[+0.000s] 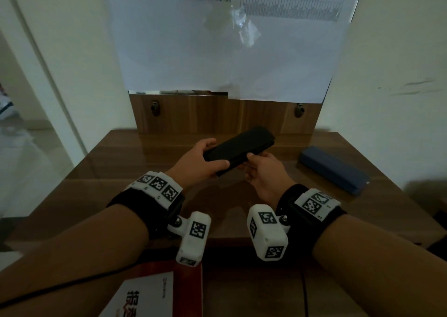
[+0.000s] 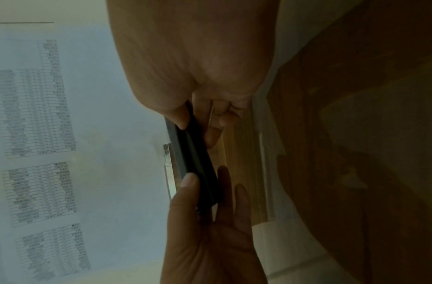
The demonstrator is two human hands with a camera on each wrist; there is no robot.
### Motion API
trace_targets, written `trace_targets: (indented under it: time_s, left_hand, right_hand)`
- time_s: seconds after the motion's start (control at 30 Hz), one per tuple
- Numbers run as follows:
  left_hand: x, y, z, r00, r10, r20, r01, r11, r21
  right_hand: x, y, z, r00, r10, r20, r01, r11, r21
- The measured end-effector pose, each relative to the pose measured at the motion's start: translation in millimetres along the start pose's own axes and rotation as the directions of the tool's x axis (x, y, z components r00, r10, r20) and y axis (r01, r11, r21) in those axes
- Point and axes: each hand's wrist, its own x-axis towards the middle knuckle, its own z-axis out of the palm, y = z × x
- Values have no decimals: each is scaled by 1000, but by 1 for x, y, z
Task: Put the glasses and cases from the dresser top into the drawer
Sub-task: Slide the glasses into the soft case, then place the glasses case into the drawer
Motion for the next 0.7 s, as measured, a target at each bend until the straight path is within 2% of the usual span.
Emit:
trace_targets:
  time_s: [0.1, 0.3, 0.47, 0.6, 0.7]
  left_hand:
    - [0, 0, 3, 1000, 12, -27, -9, 996, 84]
    - [-3, 0, 3, 999, 35, -17, -33, 996, 86]
    - [-8, 1, 5, 999, 53, 0, -53, 995, 79]
    - [-13, 3, 9, 1000, 7, 8, -7, 1000, -27]
    - [-17, 6, 13, 991, -137, 11, 135, 951, -280]
  right_hand:
    - [0, 1, 0, 1000, -7, -4, 7, 1000, 7]
    - [-5, 0, -2, 1000, 3, 19, -3, 999, 42]
    - [-9, 0, -4, 999, -37, 0, 37, 999, 36]
    - [-14, 0, -8, 998, -59, -36, 60, 998, 32]
    - [-21, -2, -10, 996, -71, -46, 73, 996, 44]
